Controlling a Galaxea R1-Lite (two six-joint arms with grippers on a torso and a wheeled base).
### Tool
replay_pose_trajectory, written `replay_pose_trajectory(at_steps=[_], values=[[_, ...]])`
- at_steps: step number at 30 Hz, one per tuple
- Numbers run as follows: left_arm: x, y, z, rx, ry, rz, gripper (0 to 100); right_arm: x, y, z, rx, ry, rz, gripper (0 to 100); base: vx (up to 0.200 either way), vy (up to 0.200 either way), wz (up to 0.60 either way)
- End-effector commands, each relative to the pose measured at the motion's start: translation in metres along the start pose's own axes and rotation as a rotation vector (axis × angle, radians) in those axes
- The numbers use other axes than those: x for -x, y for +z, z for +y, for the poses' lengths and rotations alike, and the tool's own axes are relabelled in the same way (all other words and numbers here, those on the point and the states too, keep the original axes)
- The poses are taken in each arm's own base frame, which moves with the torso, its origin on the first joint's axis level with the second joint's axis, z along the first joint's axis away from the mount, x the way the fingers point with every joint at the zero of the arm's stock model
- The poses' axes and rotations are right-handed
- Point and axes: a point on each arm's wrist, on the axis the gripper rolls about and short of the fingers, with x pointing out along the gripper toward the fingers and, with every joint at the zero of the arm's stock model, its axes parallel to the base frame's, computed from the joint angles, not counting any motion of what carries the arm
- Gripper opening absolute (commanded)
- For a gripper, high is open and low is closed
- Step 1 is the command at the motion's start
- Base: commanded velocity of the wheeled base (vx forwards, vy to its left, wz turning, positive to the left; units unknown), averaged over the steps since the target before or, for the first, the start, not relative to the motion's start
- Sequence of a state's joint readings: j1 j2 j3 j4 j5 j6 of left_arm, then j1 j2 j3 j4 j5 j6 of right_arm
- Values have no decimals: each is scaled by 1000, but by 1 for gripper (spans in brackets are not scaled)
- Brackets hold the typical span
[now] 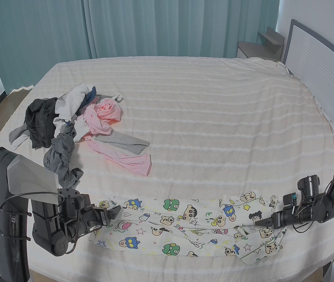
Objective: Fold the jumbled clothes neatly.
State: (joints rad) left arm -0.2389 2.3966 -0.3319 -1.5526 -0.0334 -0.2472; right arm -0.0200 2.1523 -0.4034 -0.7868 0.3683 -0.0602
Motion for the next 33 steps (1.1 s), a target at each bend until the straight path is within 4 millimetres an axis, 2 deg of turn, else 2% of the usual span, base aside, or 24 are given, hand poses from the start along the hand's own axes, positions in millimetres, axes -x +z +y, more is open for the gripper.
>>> replay_pose_trajectory(at_steps=[1, 2, 4, 5, 8, 9, 12, 13, 14, 17, 19, 20, 23, 30, 33], values=[[3, 9, 1, 13, 1, -44, 100, 1, 1, 0, 3, -3, -9, 100, 0, 0, 0], [10, 22, 2, 61, 4, -94, 100, 9, 6, -2, 4, -14, -44, 100, 0, 0, 0], [13, 28, 1, 89, 3, -118, 100, 12, 9, -3, 3, -21, -62, 100, 0, 0, 0], [23, 41, 0, 150, 6, -170, 100, 17, 13, -6, 1, -31, -87, 100, 0, 0, 0], [39, 58, -2, 257, -2, -242, 100, 25, 16, -7, 1, -40, -118, 100, 0, 0, 0], [51, 68, -3, 326, -21, -286, 100, 30, 18, -6, 1, -44, -132, 100, 0, 0, 0], [71, 83, -3, 429, -51, -354, 100, 39, 21, -5, 8, -52, -165, 100, 0, 0, 0], [71, 83, -3, 429, -51, -354, 100, 39, 21, -5, 8, -52, -165, 100, 0, 0, 0], [87, 90, 0, 489, -60, -397, 100, 49, 27, -1, 21, -53, -206, 100, 0, 0, 0], [106, 94, 5, 563, -62, -439, 100, 61, 32, 6, 30, -49, -252, 100, 0, 0, 0], [111, 96, 7, 592, -69, -452, 100, 64, 35, 9, 33, -44, -268, 100, 0, 0, 0], [117, 105, 11, 622, -97, -492, 100, 71, 39, 19, 45, -26, -301, 100, 0, 0, 0], [129, 124, 13, 613, -150, -577, 100, 82, 42, 33, 45, -1, -334, 100, 0, 0, 0], [157, 126, 4, 565, -236, -597, 100, 70, 50, 50, 49, -36, -334, 100, 0, 0, 0], [178, 122, -1, 526, -325, -583, 100, 57, 58, 55, 26, -27, -319, 100, 0, 0, 0]])
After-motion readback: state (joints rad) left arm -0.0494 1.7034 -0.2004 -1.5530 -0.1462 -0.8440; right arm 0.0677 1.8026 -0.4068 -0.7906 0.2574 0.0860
